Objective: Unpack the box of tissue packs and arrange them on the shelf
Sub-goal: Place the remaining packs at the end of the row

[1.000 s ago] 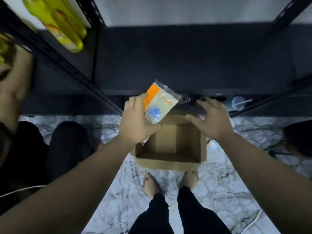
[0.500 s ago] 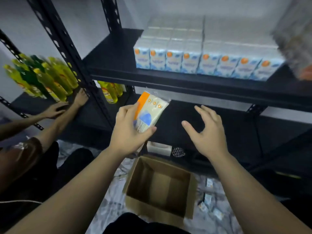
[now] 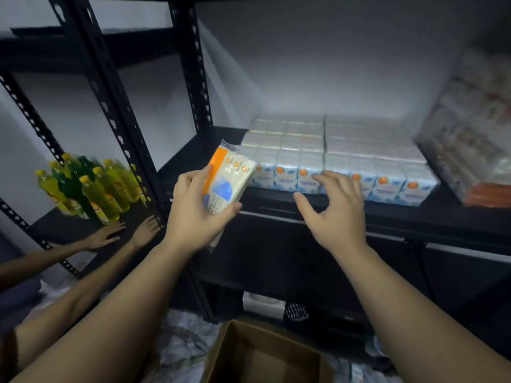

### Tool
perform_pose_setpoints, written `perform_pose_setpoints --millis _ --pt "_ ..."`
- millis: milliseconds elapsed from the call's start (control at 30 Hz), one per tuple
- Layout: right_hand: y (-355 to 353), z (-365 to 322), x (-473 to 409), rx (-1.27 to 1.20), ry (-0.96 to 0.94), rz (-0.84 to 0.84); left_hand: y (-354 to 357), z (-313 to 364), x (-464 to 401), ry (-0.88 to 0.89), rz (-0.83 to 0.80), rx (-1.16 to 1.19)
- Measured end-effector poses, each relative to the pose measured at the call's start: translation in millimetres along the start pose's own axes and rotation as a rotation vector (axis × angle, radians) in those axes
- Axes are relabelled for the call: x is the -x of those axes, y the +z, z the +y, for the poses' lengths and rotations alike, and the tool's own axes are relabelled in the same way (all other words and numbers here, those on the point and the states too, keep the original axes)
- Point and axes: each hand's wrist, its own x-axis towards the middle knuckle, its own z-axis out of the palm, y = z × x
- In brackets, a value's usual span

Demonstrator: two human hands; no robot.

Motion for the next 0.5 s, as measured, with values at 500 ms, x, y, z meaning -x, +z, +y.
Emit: perform_pose_setpoints --millis 500 --pt "77 20 -57 0.463 0.040 0.062 -15 -72 -174 -0.009 -0.133 -0.171"
